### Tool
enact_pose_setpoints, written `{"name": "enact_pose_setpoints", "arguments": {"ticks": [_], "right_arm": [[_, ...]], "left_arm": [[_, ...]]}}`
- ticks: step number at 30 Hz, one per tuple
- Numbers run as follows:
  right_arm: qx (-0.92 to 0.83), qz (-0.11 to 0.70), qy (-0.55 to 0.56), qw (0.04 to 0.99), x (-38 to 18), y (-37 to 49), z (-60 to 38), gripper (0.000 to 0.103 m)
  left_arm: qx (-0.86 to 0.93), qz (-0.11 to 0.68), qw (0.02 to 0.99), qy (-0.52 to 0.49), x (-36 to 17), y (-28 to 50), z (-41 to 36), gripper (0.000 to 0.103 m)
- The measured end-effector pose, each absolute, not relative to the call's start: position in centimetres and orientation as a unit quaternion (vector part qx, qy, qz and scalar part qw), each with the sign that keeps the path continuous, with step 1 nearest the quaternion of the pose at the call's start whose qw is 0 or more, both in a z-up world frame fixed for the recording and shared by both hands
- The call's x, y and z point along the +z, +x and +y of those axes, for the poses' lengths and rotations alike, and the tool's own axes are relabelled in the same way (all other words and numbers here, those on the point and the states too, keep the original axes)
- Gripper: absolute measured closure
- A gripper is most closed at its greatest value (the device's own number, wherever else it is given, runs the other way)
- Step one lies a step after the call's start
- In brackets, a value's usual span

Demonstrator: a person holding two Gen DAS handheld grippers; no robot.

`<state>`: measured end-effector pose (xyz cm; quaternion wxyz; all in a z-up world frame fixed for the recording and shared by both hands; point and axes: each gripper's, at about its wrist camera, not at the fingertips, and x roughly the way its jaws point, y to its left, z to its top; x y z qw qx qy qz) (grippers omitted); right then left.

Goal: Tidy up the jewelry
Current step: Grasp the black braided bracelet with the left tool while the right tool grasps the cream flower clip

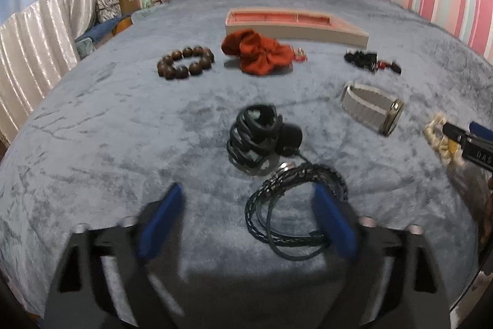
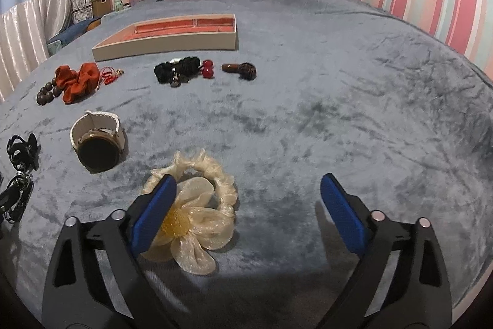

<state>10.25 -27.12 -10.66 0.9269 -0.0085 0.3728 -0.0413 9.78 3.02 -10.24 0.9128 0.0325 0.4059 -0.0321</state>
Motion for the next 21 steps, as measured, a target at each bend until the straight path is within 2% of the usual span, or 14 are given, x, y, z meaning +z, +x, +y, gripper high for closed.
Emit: {"name": "enact_pose_setpoints", "arguments": {"ticks": [5,7,8,10,15,18,19,21], "right_arm": [[-0.03,0.392,0.0,0.92,-11.7,11.2,-27.1,0.024],[-0.022,0.394,0.001,0.919,-11.9,11.3,-27.0,0.033],[-0.02,0.395,0.0,0.918,-12.0,11.4,-26.9,0.035],[-0.011,0.396,0.002,0.918,-12.1,11.6,-26.6,0.047],[0.004,0.393,-0.002,0.92,-12.0,11.7,-26.1,0.07],[0.008,0.388,-0.001,0.921,-11.8,11.5,-26.1,0.077],[0.008,0.388,0.002,0.921,-11.7,11.4,-26.1,0.084],[0.011,0.389,0.012,0.921,-11.7,11.4,-26.4,0.085]], "left_arm": [[-0.036,0.404,0.913,0.039,-10.8,10.1,2.8,0.031],[-0.039,0.402,0.914,0.038,-10.9,10.2,2.8,0.032],[-0.041,0.402,0.914,0.037,-10.9,10.2,2.8,0.036],[-0.044,0.402,0.914,0.036,-10.9,10.2,2.7,0.042],[-0.056,0.397,0.915,0.04,-10.9,9.9,2.3,0.066],[-0.06,0.397,0.915,0.041,-10.8,9.8,2.2,0.077],[-0.061,0.398,0.915,0.04,-10.8,9.7,2.2,0.077],[-0.061,0.399,0.914,0.036,-10.7,9.7,2.4,0.083]]}}
